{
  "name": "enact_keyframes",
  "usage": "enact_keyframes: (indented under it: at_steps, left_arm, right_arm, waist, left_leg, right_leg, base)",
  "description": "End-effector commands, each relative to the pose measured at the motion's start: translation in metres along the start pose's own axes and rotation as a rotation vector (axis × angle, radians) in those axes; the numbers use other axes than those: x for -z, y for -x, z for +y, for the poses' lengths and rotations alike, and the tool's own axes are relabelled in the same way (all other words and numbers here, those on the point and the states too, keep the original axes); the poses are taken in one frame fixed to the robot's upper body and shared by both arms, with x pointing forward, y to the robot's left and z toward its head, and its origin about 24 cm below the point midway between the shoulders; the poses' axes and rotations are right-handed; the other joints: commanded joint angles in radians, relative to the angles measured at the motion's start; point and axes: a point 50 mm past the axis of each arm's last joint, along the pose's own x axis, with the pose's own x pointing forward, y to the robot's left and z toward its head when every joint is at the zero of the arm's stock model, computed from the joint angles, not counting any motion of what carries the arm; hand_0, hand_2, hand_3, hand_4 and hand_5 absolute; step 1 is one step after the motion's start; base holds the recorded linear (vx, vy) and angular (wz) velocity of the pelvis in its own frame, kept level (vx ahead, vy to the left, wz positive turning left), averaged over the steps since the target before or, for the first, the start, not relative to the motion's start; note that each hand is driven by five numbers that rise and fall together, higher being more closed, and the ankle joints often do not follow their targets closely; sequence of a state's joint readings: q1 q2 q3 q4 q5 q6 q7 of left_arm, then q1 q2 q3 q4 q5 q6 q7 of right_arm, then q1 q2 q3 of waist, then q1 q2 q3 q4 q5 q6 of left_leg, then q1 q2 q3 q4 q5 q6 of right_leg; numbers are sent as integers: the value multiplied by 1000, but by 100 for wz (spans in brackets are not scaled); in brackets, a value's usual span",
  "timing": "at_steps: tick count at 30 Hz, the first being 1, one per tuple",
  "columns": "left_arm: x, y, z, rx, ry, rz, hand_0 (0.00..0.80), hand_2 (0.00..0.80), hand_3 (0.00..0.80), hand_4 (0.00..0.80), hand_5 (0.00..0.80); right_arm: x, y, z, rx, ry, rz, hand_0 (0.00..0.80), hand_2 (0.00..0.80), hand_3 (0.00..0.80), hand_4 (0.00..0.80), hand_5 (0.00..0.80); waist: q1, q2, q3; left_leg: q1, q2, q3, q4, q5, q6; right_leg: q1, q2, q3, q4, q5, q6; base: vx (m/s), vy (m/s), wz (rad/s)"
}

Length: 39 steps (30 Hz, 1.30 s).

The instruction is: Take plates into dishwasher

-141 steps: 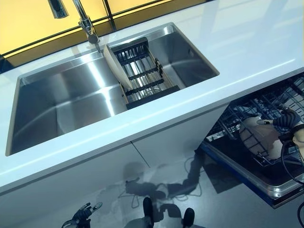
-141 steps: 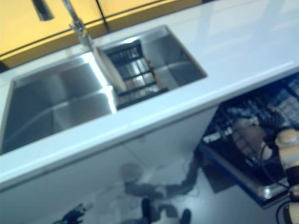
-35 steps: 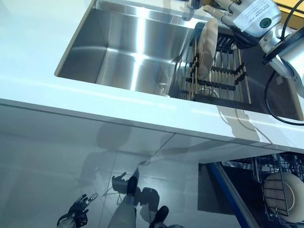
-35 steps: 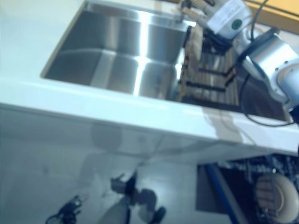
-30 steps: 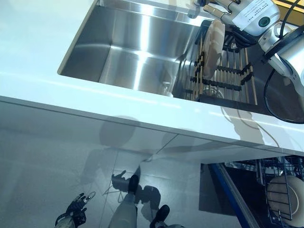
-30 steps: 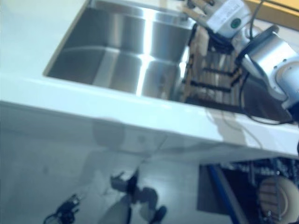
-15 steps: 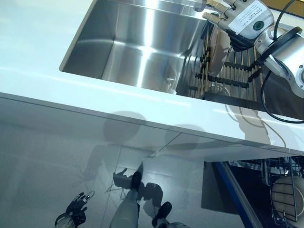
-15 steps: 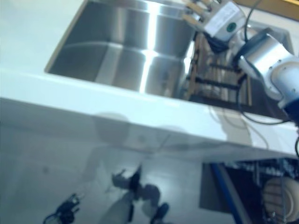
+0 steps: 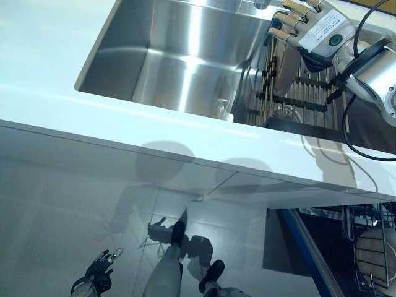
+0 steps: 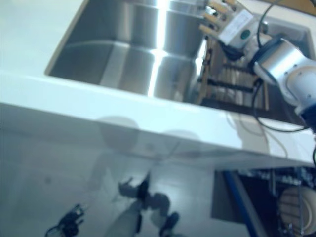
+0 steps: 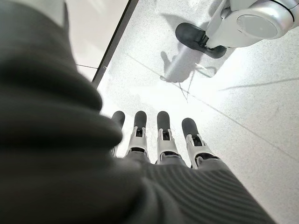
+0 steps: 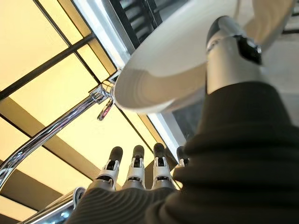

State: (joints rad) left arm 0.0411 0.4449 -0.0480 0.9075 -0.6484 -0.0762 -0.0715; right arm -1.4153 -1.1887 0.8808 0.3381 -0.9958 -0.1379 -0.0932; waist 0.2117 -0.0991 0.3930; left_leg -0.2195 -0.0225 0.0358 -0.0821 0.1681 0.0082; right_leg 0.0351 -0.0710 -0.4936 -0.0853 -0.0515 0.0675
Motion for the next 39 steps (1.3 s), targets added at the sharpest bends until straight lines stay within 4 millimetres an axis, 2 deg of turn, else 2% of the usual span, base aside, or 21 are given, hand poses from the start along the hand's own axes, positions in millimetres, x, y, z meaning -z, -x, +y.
enact_keyframes:
  at_steps: [1,10,11,12,14,15,16,29,34,39]
  left_arm:
    - [5,9,17,-27,25,-17,0,0,0,0,0]
    - [7,10,16,-21,53,-13,0,0,0,0,0]
    - [7,10,16,-21,55,-13,0,0,0,0,0]
    - [8,10,16,-24,63,-11,0,0,0,0,0]
    - [8,10,15,-24,71,-8,0,0,0,0,0]
    - [9,10,14,-22,76,-7,0,0,0,0,0]
    - [10,11,14,-21,78,-5,0,0,0,0,0]
    - [24,15,12,-24,92,37,0,0,0,0,0]
    - [29,18,13,2,69,59,0,0,0,0,0]
    - [32,21,20,2,53,57,0,0,0,0,0]
  right_arm:
    - [17,2,-6,-22,110,15,0,0,0,0,0]
    - [20,-2,-6,-53,196,18,0,0,0,0,0]
    - [20,-3,-6,-53,200,17,60,60,60,60,60]
    - [20,-4,-7,-55,223,14,373,373,373,373,373]
    - [19,-7,-8,-58,235,11,530,530,530,530,530]
    - [19,-8,-9,-56,244,12,687,687,687,687,687]
    - [20,-9,-9,-58,250,15,800,800,800,800,800]
    - [51,-14,-8,-24,216,212,800,800,800,800,800]
    - [63,-11,-7,-43,224,237,800,800,800,800,800]
    - [75,-2,-3,-47,219,284,800,800,800,800,800]
  waist:
    - [33,4,-8]
    - [38,14,2]
    - [38,15,2]
    - [40,16,4]
    - [43,18,5]
    - [44,20,6]
    - [46,21,6]
    - [84,55,-6]
    - [92,73,-25]
    - [83,62,-49]
  left_leg:
    - [70,0,33,-5,-177,4]
    - [57,-3,29,-5,-173,4]
    - [57,-3,29,-5,-173,4]
    - [55,-3,28,-5,-172,4]
    - [53,-3,27,-5,-171,4]
    - [51,-3,26,-5,-171,4]
    - [49,-3,24,-5,-170,5]
    - [29,-16,-4,-5,-158,-3]
    - [25,-21,-12,-5,-155,-2]
    - [50,-19,-4,-5,-163,-4]
  right_leg:
    - [-72,25,-10,5,35,9]
    - [-84,23,-7,3,37,7]
    - [-85,23,-7,3,37,7]
    - [-87,22,-8,4,37,7]
    - [-89,22,-8,2,39,7]
    - [-90,22,-9,0,40,7]
    - [-91,22,-9,0,40,7]
    - [-98,12,-41,-2,38,8]
    - [-99,6,-48,-2,36,9]
    - [-79,6,-42,-2,34,16]
  base:
    - [0,0,0]
    - [0,0,0]
    - [0,0,0]
    - [0,0,0]
    - [0,0,0]
    - [0,0,0]
    - [0,0,0]
    - [-9,8,1]
    - [-31,31,2]
    - [0,0,0]
